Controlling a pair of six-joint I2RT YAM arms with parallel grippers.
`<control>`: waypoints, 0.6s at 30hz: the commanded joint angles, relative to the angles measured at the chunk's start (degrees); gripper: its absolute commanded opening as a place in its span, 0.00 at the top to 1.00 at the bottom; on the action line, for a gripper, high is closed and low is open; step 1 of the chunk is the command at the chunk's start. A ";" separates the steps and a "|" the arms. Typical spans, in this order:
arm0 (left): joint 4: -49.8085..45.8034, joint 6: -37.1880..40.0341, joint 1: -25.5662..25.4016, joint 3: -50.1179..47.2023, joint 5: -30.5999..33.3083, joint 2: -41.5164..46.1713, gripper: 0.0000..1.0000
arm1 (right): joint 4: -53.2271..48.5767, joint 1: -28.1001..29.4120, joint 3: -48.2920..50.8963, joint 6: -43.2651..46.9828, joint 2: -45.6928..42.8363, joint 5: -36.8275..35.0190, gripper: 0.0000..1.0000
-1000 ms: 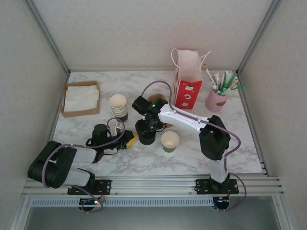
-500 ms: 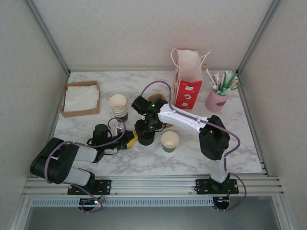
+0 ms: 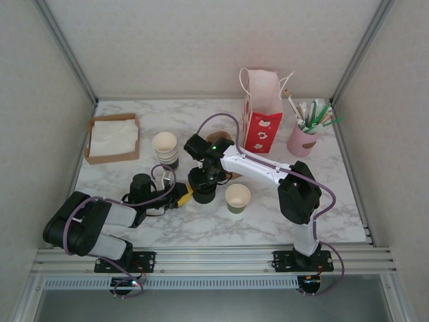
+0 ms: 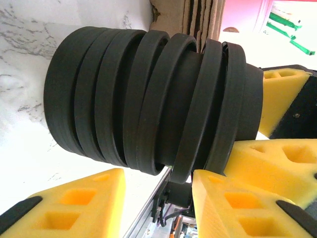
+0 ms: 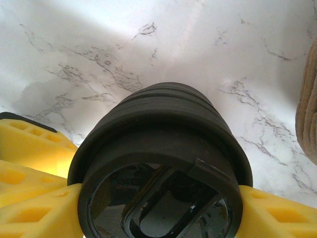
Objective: Pack the takeout coffee
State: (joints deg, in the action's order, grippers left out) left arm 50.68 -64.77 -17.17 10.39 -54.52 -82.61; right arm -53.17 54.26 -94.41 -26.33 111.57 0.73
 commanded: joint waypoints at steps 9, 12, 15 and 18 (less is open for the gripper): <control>3.05 -0.35 -0.75 1.21 -1.73 -1.91 0.61 | -0.61 0.88 -1.13 0.38 1.11 1.86 0.31; 3.29 -0.18 -0.83 1.12 -1.73 -2.56 0.62 | -0.58 0.93 -1.21 0.35 1.15 2.15 0.31; 3.38 0.06 -0.83 0.98 -1.64 -3.02 0.63 | -0.69 0.94 -1.46 0.35 1.19 2.15 0.31; 2.94 0.43 -0.83 0.88 -1.43 -3.35 0.64 | -0.75 1.01 -1.48 0.33 0.86 2.15 0.31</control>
State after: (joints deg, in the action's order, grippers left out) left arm 53.01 -64.75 -17.30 10.50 -55.13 -84.95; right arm -53.39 54.30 -94.41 -26.33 111.57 1.34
